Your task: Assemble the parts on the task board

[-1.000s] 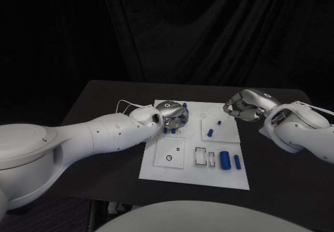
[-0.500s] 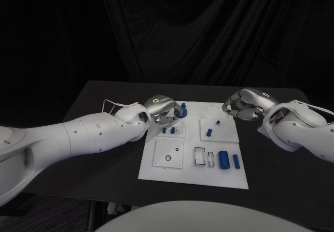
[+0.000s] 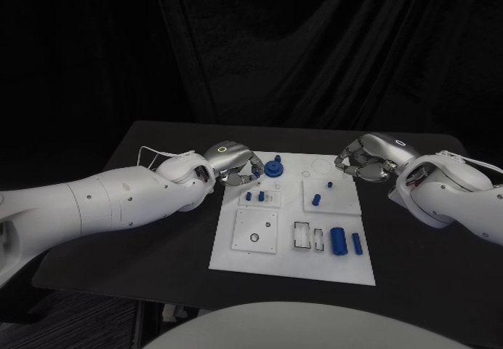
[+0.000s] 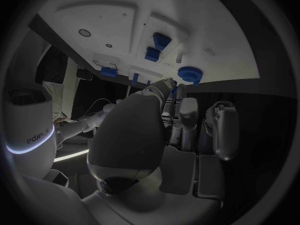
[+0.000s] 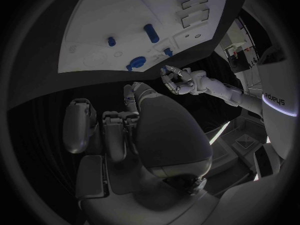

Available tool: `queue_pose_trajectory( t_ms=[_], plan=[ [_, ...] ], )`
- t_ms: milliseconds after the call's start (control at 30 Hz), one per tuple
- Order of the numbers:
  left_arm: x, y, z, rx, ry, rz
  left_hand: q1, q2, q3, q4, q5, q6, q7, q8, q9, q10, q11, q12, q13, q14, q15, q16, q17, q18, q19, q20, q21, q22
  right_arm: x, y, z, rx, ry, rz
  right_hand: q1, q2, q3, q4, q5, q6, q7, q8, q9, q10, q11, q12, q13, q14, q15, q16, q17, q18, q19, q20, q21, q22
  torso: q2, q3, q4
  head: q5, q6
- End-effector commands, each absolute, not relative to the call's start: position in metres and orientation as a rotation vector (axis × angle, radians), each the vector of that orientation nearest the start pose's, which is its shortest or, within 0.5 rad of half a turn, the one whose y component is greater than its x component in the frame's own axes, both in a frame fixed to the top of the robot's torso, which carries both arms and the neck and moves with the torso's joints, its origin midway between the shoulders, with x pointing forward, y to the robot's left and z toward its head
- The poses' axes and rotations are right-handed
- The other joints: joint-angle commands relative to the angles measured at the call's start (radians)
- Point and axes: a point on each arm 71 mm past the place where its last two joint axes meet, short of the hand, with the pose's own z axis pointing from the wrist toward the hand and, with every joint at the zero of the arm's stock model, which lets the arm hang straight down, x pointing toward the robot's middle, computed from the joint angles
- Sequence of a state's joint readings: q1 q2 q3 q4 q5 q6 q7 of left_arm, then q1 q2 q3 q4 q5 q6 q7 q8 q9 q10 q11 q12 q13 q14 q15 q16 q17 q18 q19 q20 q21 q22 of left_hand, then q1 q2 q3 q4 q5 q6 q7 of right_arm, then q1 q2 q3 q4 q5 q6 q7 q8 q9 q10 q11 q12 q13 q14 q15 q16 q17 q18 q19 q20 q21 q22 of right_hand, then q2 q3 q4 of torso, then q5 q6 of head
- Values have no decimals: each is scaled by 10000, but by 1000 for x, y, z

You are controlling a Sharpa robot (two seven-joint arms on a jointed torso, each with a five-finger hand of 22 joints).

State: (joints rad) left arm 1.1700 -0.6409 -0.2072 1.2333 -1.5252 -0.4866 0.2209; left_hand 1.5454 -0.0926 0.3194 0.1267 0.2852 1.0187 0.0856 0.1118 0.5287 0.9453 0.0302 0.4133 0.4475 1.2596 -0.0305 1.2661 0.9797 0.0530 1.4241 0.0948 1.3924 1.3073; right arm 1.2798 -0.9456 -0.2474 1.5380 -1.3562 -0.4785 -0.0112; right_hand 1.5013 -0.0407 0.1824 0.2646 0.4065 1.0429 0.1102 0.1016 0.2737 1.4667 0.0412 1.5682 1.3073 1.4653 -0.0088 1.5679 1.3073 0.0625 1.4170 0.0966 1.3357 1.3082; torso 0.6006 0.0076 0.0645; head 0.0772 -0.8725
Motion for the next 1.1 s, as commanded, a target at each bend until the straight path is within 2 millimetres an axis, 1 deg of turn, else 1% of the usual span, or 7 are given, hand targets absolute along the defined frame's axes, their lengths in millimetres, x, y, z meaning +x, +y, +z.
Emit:
queue_pose_trajectory(
  t_ms=[33,200,400,533,733,900,1100],
  plan=[
    [494,167,-262,4787,16207,-7591,-79,-19,25,9,-58,36,-4,-53,7,65,47,-94,-40,-105,-23,-99,-79,-34,-65,-29,-48,1978,466,-251,-210,-989,16606,6098,48,-53,39,0,69,66,2,57,9,1041,-12,26,2635,1055,-66,29,2635,5,-75,-9,-35,1799,-3,8,8,-18,-2],
    [496,169,-271,4719,16605,-7361,-87,-32,33,12,-107,-4,33,-97,-14,85,92,-203,-114,-189,8,-209,-231,-13,-126,-51,-128,1953,466,-252,-210,-984,16633,6086,49,-52,43,-1,68,62,4,55,9,1041,-10,26,2635,1055,-65,29,2635,1,-68,-8,-24,1803,9,-2,2,-37,-2],
    [498,169,-276,4530,16545,-7162,-137,-73,18,32,-61,-27,63,-131,-31,122,134,-275,-165,-217,35,-255,-274,-6,-157,-58,-171,1940,466,-251,-210,-984,16606,6107,49,-52,43,-1,68,62,4,55,9,1041,-10,26,2635,1055,-65,29,2635,1,-68,-8,-24,1803,21,-15,-9,-30,-2],
    [498,167,-277,4421,16319,-7130,-112,-71,38,7,-1,-14,72,-135,-35,169,135,-289,-180,-191,38,-244,-247,-8,-149,-61,-166,1943,465,-251,-210,-987,16601,6118,49,-52,43,-1,68,62,4,55,9,1041,-10,26,2635,1055,-65,29,2635,1,-68,-8,-24,1803,22,-6,-16,-34,-2],
    [498,162,-279,4410,16163,-7184,-102,-72,45,-3,16,-11,75,-138,-37,186,136,-293,-184,-183,39,-240,-240,-9,-145,-62,-163,1945,465,-252,-211,-988,16627,6112,49,-52,43,-1,68,62,4,55,9,1041,-10,26,2635,1055,-65,29,2635,1,-68,-8,-24,1803,17,-6,-12,2,-2],
    [498,158,-280,4422,16084,-7253,-88,-69,55,-20,38,-1,79,-140,-40,228,134,-292,-187,-176,39,-243,-241,-12,-138,-62,-157,1948,465,-251,-211,-994,16644,6126,49,-52,43,-1,68,62,4,55,9,1041,-10,26,2635,1055,-65,29,2635,1,-68,-8,-24,1803,15,-2,-13,-38,-2],
    [498,157,-281,4418,16045,-7275,-88,-67,57,-21,43,-2,82,-144,-42,246,136,-289,-187,-182,41,-252,-255,-8,-150,-62,-173,1943,465,-252,-212,-988,16666,6112,49,-52,43,-1,68,62,4,55,9,1041,-10,26,2635,1055,-65,29,2635,1,-68,-8,-24,1803,7,1,-8,-33,-2]
  ],
)
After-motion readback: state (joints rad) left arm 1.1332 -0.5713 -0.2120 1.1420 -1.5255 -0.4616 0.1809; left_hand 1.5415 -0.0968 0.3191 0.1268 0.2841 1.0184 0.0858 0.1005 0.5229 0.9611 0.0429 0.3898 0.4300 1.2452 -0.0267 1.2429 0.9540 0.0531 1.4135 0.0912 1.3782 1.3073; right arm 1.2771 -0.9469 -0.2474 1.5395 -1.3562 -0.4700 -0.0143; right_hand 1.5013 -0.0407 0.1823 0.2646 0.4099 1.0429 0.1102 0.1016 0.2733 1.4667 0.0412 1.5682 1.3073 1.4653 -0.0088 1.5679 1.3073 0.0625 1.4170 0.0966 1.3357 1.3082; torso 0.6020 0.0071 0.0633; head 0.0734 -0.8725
